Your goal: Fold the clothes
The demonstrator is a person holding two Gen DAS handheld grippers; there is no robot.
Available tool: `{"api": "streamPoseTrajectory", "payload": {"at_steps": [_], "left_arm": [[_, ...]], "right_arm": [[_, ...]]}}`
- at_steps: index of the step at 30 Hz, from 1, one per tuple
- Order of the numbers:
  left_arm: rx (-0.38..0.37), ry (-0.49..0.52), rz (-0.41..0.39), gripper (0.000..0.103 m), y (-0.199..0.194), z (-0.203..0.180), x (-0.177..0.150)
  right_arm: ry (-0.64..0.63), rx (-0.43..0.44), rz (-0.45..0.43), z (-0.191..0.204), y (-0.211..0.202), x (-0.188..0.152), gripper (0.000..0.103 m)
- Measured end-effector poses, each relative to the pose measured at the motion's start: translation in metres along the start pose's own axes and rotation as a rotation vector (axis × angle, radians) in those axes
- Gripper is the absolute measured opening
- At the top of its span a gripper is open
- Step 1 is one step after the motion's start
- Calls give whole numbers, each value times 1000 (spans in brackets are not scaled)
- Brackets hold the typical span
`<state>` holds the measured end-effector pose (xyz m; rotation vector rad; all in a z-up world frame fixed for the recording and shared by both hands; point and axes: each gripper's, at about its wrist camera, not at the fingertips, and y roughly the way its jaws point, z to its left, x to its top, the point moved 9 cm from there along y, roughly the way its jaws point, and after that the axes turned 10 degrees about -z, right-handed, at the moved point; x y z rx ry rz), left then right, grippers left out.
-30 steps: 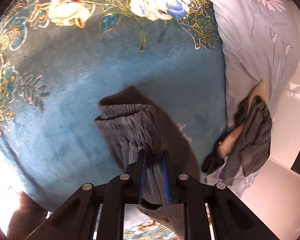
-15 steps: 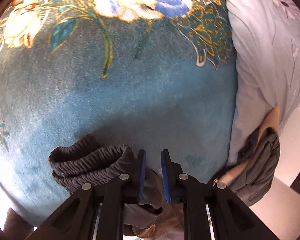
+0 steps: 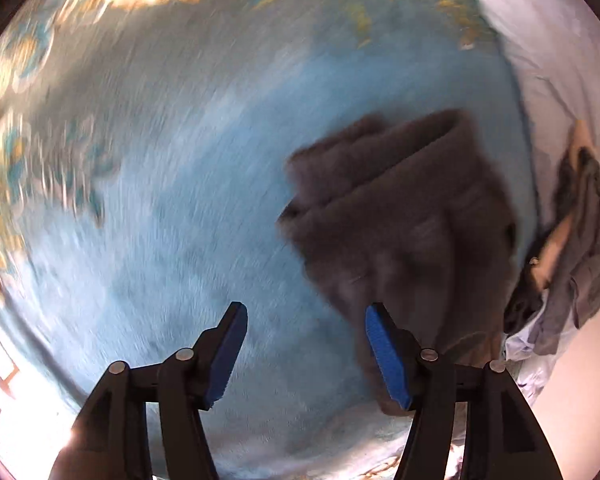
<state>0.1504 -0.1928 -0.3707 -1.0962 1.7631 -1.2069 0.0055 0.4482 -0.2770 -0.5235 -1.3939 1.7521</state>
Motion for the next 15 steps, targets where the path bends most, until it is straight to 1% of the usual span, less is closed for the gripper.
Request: {"api": "streamPoseTrajectory", "payload": {"at_steps": [1,2,4,6,9,11,13,14,15], "left_arm": [[-2,-24,4,66,6,4,-3],[-6,-37,1,66,12,4,-4],[-20,-42,-18,66,21,-2,0],[2,-37,-32,66,31,-4,4],[42,-53,-54,67,42,-5,9],[65,-75,-69,67,43,-6,10],[60,-85,-74,66,42,-8,12],[54,-89,-75,65,41,-9,12],[40,-95,-74,60,39,-10,13]], "right_arm": [[45,1,11,-13,4,-4,68],[83,24,15,-17,8,-5,68],[127,71,18,-14,17,-5,68],[153,108,30,-6,29,-4,69],[161,102,41,5,51,-5,69],[188,94,36,9,62,-8,69],[206,98,37,16,66,-9,69],[209,100,38,20,67,-10,67],[198,99,39,26,66,-9,55]]}}
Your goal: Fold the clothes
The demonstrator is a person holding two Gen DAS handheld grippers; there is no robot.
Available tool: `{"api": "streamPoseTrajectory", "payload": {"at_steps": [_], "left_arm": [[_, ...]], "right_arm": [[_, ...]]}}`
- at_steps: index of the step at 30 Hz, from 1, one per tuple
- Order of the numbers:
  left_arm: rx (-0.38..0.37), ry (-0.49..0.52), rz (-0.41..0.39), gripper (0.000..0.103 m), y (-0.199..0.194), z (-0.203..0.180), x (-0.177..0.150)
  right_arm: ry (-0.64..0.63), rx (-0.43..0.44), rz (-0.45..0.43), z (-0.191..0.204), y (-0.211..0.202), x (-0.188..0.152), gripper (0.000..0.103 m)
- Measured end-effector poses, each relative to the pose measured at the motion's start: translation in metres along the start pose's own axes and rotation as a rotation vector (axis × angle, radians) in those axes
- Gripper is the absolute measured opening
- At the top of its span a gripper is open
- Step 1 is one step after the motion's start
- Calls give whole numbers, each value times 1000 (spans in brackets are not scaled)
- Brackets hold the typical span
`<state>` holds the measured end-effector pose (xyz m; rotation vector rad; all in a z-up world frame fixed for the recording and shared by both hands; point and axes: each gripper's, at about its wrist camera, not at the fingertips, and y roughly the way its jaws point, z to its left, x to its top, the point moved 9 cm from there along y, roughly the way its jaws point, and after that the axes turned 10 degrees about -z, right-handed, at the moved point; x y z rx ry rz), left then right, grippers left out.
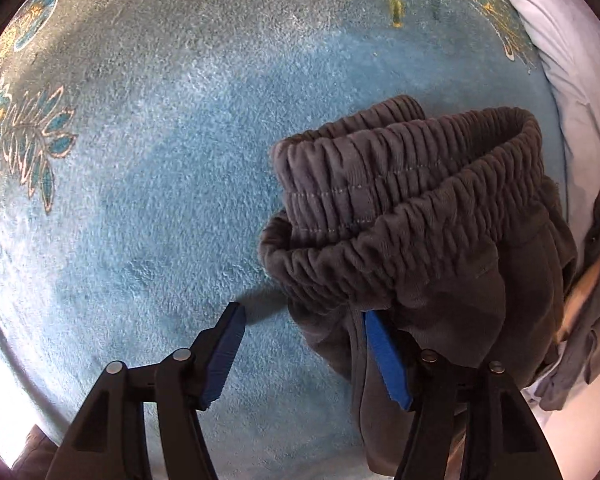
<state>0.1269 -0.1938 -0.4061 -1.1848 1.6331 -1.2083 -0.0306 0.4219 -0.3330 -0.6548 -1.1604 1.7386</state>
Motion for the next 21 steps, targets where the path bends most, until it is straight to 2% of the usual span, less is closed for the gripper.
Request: {"api": "streamPoseTrajectory", "payload": {"at_steps": [1,2,3,4,5,6,9,11,14,16,17,19,21], "left_arm": [[-21,-10,4,56,-2,-2,1],[-39,-23,10,45,-3,-4,2],[-52,-39,17,37,-5,-7,2],[-55,-50,16,36,-7,-8,3],[-52,-54,4,28,-11,-10,6],[-51,-55,-10,12,-16,-13,8],[-90,-34,-45,9,-42,-28,22],[-150,2,-66,8,-69,-42,35],[-225,130,-107,8,-119,-61,52],[-227,218,-126,8,-142,-56,58],[-218,238,-124,8,-146,-47,60],[-174,256,-95,8,-129,-22,58],[-78,269,-57,8,-95,11,51]], "right_arm": [[-18,-7,2,7,-1,0,41],[-42,-19,7,14,-2,-1,35],[-63,-25,10,20,-3,-1,23],[-83,-27,13,27,-6,-1,16],[-98,-18,13,35,-11,-2,15],[-112,-9,13,43,-16,-2,13],[-152,22,14,66,-33,-4,11],[-158,87,14,80,-59,-5,10],[-185,145,-3,81,-102,-7,10],[-200,167,-10,76,-126,-10,10],[-197,115,1,53,-120,-12,10],[-191,10,23,7,-107,-18,10],[-169,-92,46,-39,-96,-24,10]]}}
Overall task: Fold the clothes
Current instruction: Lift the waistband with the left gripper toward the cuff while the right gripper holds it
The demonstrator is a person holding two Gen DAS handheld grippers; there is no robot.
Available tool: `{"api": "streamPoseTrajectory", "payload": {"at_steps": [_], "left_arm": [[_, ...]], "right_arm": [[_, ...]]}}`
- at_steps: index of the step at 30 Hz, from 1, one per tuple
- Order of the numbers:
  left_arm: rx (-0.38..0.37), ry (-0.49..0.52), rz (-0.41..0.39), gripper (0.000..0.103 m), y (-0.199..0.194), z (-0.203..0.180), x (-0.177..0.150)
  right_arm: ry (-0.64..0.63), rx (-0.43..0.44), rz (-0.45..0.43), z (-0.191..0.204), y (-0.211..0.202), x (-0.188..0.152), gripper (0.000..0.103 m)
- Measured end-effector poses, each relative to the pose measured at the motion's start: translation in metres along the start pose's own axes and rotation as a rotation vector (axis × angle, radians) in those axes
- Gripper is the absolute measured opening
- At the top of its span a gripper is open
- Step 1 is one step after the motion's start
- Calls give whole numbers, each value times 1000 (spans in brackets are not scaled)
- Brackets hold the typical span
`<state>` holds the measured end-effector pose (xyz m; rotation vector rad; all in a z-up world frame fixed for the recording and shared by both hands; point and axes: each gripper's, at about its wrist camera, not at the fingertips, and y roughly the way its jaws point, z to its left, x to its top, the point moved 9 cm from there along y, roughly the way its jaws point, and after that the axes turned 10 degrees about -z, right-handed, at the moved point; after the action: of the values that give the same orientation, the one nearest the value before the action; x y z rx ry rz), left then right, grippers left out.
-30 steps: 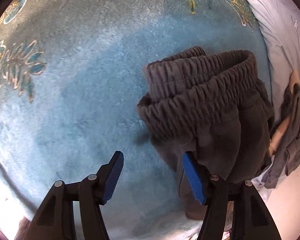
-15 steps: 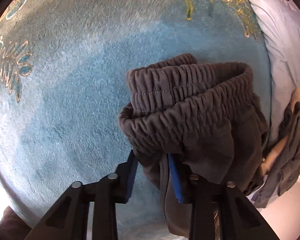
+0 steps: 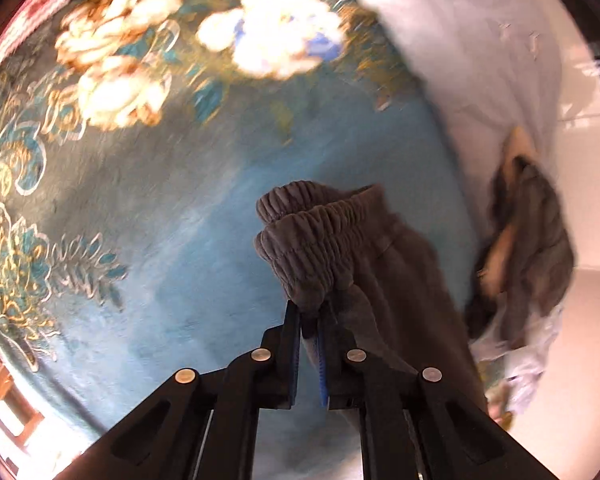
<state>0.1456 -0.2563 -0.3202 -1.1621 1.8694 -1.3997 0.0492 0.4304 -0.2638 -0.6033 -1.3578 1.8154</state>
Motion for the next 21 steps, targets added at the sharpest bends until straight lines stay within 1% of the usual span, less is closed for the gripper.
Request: {"api": "streamPoseTrajectory", "payload": {"at_steps": [2,3,4,5,8,10,11,12,14,16,17,19,20,21], "left_arm": [[122,-21,80,8,31,38,-24],[147,-45,97,8,38,51,-31],[140,-82,93,8,39,59,-34],[127,-101,89,8,39,63,-34],[91,-58,94,9,33,59,-28],[90,-32,114,9,32,56,-24],[91,-25,123,12,31,55,-23],[90,-12,125,13,29,52,-22],[90,39,118,14,21,46,-19],[99,121,104,16,10,39,-15],[111,171,93,18,4,36,-13],[131,248,70,27,-6,34,-7],[140,269,60,34,-11,35,-3],[147,268,52,38,-14,37,0]], "right_arm": [[136,-75,44,-44,20,-19,10],[198,-99,56,-63,27,-27,10],[227,-79,41,-67,26,-29,10],[213,-65,38,-65,24,-29,10],[65,-70,58,-48,18,-24,10],[35,-62,66,-39,17,-21,12],[27,-57,68,-34,17,-20,12],[23,-51,68,-31,16,-20,13],[11,-42,70,-26,13,-23,20],[5,-39,66,-29,6,-27,32],[2,-39,62,-30,2,-28,33],[0,-41,41,-34,-9,-26,36],[1,-42,27,-36,-16,-25,37],[1,-40,11,-38,-22,-23,40]]}}
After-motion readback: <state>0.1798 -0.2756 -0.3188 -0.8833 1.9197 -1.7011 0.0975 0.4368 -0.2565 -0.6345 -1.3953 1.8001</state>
